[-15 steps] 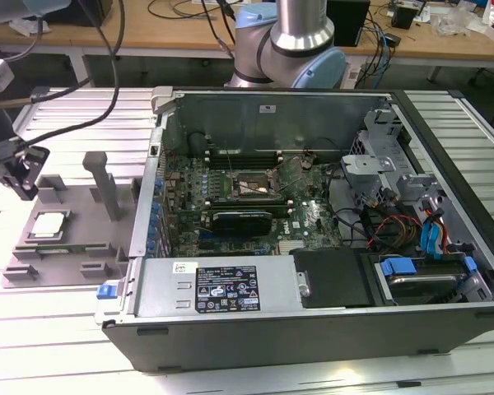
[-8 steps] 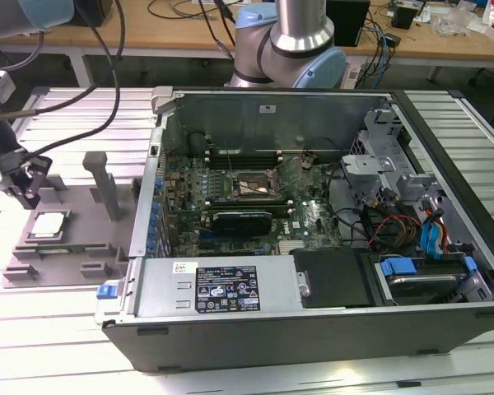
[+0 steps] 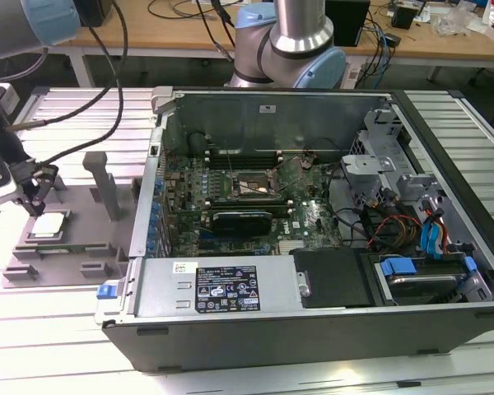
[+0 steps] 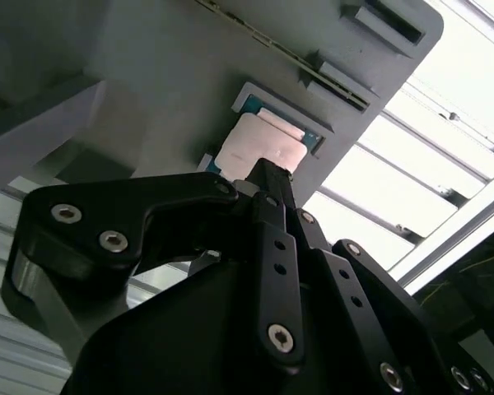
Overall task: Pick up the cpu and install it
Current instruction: 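Pick up the cpu and move it towards the insertion slot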
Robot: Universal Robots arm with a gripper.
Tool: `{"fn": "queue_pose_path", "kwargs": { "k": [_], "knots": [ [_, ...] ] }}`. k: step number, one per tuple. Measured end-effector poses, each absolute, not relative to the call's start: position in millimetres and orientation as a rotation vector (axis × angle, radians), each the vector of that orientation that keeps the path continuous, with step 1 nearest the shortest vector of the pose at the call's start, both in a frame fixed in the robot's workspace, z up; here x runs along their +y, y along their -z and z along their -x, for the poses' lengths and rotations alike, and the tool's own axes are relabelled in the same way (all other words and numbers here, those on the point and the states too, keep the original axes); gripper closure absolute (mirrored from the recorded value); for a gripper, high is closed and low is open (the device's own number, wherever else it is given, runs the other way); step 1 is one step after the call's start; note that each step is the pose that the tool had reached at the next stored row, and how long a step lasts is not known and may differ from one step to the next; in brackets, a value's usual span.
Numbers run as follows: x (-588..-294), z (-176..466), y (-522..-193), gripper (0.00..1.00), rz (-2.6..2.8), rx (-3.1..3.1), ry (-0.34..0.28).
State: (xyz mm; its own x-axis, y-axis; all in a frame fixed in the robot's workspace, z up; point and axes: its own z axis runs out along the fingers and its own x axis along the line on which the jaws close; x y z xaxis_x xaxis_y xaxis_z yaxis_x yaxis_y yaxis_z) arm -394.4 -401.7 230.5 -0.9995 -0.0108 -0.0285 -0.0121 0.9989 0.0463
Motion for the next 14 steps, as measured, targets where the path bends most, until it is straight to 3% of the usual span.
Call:
{"fn": "queue_pose_path", "kwargs": {
  "k": [9, 10, 11, 14],
  "knots": [
    [-401.8, 390.3, -222.1, 0.89, 0.018, 3.113, -0.071],
    [-401.8, 390.4, -222.1, 0.83, 0.018, 3.113, -0.071],
    [-401.8, 390.4, -222.1, 0.83, 0.018, 3.113, -0.071],
    [-401.8, 390.4, -222.1, 0.64, 0.018, 3.113, -0.071]
  ]
}}
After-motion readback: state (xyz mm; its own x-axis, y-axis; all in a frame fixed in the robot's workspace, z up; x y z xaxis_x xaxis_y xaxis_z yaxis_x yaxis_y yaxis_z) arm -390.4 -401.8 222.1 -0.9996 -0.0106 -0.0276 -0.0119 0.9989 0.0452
